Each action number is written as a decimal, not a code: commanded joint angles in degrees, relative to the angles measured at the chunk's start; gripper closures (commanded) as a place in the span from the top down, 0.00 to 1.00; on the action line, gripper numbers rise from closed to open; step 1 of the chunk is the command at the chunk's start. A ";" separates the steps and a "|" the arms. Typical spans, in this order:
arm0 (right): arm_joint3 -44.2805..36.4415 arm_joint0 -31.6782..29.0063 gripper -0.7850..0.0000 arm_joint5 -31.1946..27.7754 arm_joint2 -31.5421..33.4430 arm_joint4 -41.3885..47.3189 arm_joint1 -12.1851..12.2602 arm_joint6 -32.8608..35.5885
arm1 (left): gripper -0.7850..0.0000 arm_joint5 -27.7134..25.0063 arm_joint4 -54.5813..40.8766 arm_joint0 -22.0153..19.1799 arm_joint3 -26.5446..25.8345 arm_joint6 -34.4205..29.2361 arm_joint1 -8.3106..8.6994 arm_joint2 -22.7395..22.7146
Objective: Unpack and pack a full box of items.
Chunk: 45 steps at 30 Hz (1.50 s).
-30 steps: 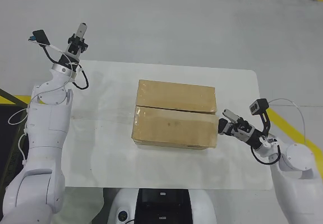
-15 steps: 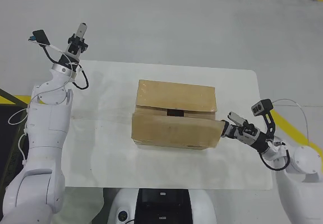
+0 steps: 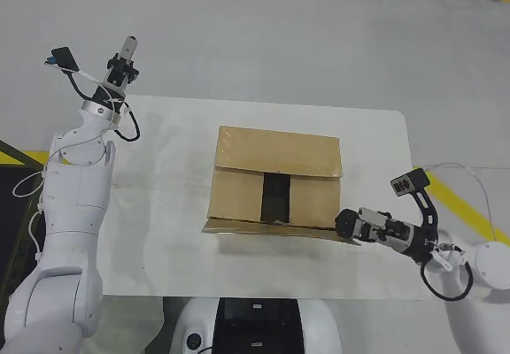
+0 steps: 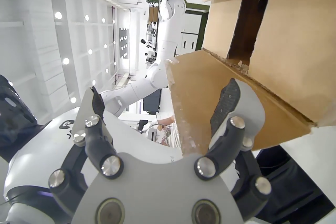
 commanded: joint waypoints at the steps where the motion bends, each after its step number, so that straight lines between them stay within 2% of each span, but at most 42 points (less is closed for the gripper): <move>1: -0.97 -0.65 1.00 -0.16 0.10 -0.48 0.19 1.04 | 1.00 0.00 0.00 0.00 0.01 0.00 0.00 0.00; 20: -4.59 -4.94 1.00 0.02 -3.99 -8.61 1.78 6.79 | 1.00 0.00 0.00 0.00 0.01 0.00 0.00 0.00; 45: 1.74 -0.34 1.00 3.62 -12.88 -18.16 3.24 4.41 | 1.00 0.00 0.00 0.00 0.01 0.00 0.00 0.00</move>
